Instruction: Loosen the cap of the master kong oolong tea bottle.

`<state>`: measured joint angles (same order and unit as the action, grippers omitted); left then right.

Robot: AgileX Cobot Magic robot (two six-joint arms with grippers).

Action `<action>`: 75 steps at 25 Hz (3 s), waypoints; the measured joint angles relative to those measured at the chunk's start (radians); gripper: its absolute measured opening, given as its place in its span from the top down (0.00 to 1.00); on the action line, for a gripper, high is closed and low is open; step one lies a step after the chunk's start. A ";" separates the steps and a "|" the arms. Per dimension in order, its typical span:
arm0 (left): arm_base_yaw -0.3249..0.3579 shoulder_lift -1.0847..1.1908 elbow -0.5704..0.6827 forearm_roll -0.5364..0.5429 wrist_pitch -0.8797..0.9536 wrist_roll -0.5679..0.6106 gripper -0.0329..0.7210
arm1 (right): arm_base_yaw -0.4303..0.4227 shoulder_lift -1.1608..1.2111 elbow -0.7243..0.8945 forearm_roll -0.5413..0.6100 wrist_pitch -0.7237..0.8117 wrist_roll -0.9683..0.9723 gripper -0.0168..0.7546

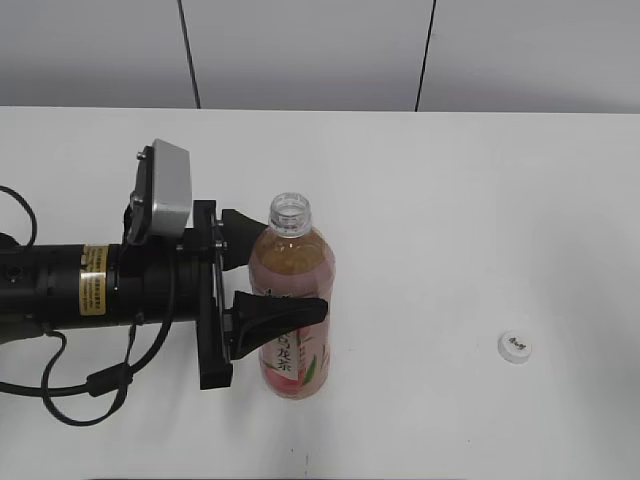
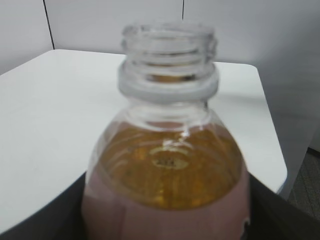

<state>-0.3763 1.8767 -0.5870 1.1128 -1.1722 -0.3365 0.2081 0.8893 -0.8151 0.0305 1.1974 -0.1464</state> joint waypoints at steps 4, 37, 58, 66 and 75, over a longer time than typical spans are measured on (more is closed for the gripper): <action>0.000 0.000 0.000 -0.001 0.001 0.000 0.35 | 0.000 -0.245 0.124 -0.001 -0.007 -0.004 0.35; 0.000 0.000 0.000 0.006 0.000 0.000 0.32 | 0.000 -0.783 0.301 0.039 -0.102 -0.026 0.35; 0.000 -0.009 0.000 -0.011 -0.030 -0.016 0.17 | 0.000 -0.783 0.301 0.039 -0.102 -0.026 0.35; 0.000 -0.068 0.000 -0.041 -0.031 -0.031 0.17 | 0.000 -0.783 0.301 0.039 -0.102 -0.026 0.35; 0.000 -0.130 0.000 -0.072 -0.031 -0.057 0.17 | 0.000 -0.783 0.301 0.039 -0.102 -0.026 0.35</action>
<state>-0.3763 1.7469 -0.5870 1.0412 -1.2035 -0.3935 0.2081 0.1059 -0.5141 0.0694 1.0956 -0.1729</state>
